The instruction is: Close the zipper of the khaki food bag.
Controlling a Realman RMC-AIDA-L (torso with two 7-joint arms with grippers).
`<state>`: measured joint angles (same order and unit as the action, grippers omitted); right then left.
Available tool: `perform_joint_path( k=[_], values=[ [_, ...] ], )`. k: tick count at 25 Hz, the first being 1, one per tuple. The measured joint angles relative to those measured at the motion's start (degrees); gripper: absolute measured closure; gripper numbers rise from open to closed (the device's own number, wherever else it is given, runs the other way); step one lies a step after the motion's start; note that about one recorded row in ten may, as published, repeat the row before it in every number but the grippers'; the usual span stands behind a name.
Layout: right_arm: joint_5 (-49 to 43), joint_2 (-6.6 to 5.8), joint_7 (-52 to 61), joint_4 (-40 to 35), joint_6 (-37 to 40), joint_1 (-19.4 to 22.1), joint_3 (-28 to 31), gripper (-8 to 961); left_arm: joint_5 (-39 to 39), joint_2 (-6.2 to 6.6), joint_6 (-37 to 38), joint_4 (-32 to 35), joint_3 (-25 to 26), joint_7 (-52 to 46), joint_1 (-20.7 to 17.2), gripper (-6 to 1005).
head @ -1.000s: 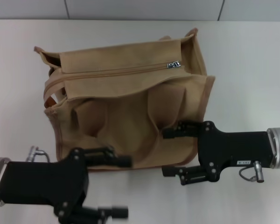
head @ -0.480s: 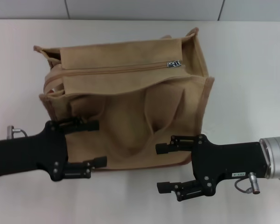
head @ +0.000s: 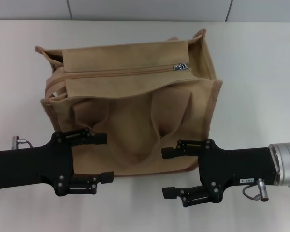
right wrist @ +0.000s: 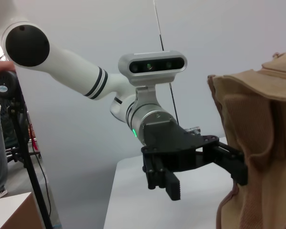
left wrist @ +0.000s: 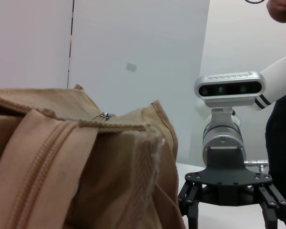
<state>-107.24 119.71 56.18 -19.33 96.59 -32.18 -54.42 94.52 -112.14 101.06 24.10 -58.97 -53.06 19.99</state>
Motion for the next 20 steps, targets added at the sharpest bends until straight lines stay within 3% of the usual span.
perform_joint_path(
  k=[20],
  values=[
    [1.0, 0.0, -0.1, 0.0, -0.4, 0.0, 0.1, 126, 0.6, -0.18, 0.3, 0.2, -0.4, -0.1, 0.1, 159]
  ],
)
